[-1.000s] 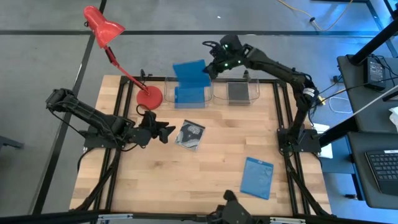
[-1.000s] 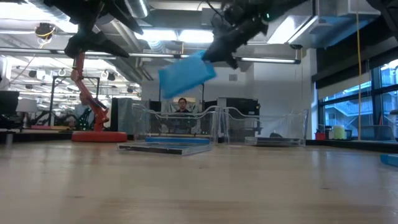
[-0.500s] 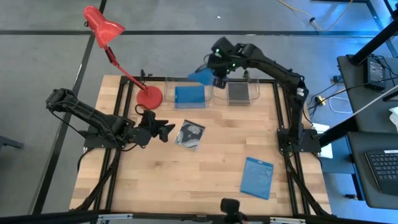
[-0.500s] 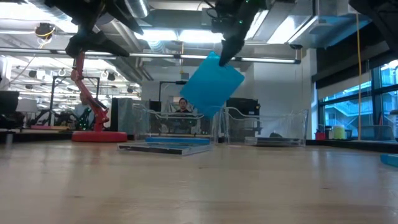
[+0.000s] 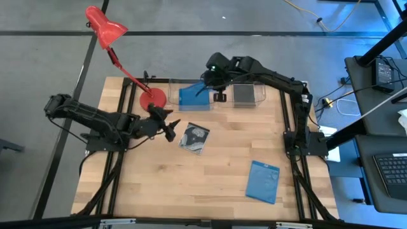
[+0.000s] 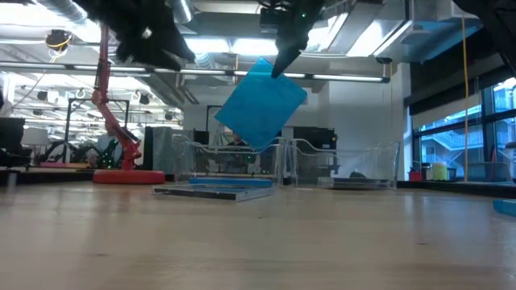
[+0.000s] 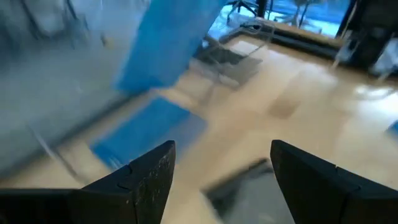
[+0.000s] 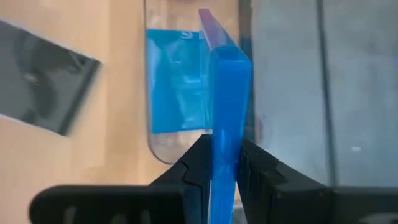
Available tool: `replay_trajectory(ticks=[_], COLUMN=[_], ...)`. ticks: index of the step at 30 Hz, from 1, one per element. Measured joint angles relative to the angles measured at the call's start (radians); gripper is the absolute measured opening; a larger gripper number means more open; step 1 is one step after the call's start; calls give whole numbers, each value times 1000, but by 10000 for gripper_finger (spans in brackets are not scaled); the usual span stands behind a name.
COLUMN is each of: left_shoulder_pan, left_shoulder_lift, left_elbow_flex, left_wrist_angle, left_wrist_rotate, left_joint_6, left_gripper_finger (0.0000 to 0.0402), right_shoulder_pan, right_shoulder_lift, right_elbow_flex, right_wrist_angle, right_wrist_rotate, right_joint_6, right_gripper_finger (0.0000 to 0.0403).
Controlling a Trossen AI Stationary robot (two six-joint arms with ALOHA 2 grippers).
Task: Pick & place jewel cases by type
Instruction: Put the left blue cd case into the left transparent bin
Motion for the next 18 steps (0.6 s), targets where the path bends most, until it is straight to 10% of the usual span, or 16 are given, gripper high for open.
replay_trajectory(ticks=[8, 18], left_shoulder_pan=[172, 396], left_shoulder_lift=[0, 7], left_elbow_flex=[0, 0], left_wrist_angle=[200, 206], left_wrist_rotate=[59, 398], left_joint_6=[534, 665], left_gripper_finger=[260, 260], right_shoulder_pan=[67, 163], right_shoulder_lift=[-3, -4], right_elbow_flex=[0, 0], right_wrist_angle=[-21, 45], right_wrist_rotate=[84, 132], right_joint_6=[-102, -177], right_gripper_finger=[64, 64])
